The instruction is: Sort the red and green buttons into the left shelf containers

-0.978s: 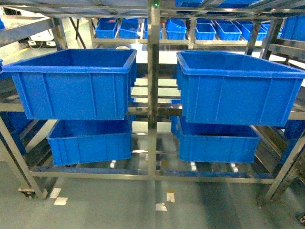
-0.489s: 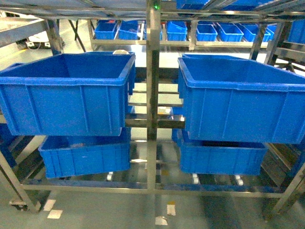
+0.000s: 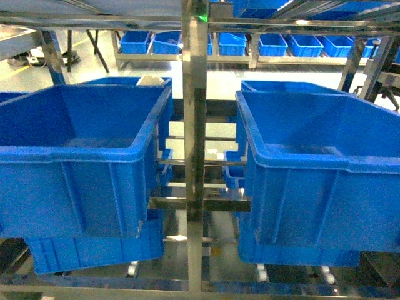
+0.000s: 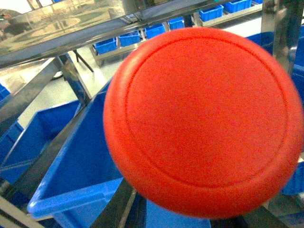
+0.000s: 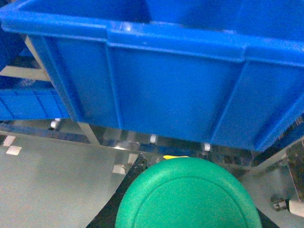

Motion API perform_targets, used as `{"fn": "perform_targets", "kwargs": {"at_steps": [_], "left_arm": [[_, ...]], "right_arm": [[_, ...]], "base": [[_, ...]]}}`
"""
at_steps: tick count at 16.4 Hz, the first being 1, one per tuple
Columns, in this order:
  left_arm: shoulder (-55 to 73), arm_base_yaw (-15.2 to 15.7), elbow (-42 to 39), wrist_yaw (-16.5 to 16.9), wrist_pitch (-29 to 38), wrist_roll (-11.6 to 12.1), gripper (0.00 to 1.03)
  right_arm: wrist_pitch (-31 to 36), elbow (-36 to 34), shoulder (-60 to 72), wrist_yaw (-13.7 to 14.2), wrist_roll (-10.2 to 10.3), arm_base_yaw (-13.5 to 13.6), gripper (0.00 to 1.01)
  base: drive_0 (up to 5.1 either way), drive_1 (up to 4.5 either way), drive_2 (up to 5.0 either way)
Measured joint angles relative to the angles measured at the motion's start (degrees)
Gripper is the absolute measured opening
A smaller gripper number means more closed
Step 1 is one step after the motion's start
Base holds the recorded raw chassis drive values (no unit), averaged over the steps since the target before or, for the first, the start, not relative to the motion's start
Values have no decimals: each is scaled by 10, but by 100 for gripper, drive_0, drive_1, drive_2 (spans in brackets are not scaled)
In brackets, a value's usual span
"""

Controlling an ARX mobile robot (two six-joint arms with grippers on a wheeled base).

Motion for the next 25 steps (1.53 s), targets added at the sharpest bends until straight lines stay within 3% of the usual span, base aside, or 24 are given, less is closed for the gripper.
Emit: {"fn": "perform_targets", "kwargs": {"at_steps": [6,11,21,25], "left_arm": [[3,0,0,0,0,0,26],[3,0,1,1,-3,0,26],[2,0,1,1,-1,0,26],[2,0,1,1,-1,0,26]], "right_arm": [[0,1,0,0,0,0,26],[0,1,0,2,0,0,26],[-5,1,-1,-1,0,0,26],[-124,60,-81,20,19,5,26]], "base": [[0,143,-143],[-481,264,264],[0,0,0],[0,0,0]]}}
